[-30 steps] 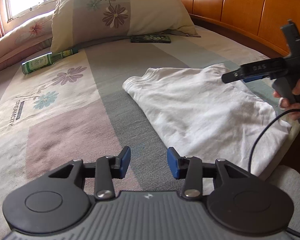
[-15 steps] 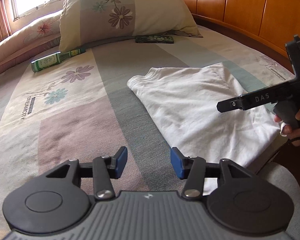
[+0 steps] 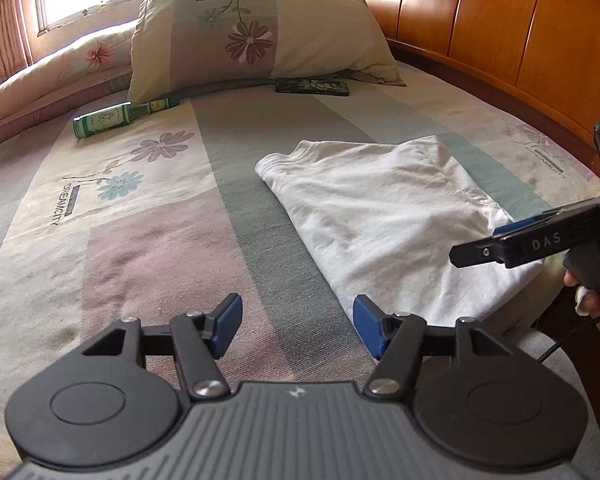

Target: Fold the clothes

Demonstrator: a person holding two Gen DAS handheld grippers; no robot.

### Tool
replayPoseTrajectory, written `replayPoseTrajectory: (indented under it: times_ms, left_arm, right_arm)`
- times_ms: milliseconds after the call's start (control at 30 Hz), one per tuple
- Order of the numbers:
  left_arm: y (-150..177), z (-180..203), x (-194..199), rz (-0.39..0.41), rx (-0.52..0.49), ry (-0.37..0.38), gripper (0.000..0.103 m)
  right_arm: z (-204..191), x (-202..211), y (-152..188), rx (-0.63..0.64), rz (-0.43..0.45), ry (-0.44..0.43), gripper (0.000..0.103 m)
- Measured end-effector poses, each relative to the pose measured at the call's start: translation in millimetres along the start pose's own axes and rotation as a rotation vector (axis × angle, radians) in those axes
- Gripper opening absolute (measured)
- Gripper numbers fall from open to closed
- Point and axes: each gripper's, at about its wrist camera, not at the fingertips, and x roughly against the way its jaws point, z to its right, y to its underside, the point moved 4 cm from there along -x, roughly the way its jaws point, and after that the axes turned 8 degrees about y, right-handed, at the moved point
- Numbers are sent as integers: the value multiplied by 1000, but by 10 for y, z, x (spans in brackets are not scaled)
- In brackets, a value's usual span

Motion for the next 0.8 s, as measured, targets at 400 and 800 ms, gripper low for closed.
replayPoseTrajectory:
  times_ms: [400,800]
  left_arm:
    - [5,7,-56,5,62,72,71]
    - [-120,-379,-483,-19,355,291,71]
  right_arm:
    - [75,245,236,-37,-20,-103,103]
    - [961,89,-361,-289,9,-253,103]
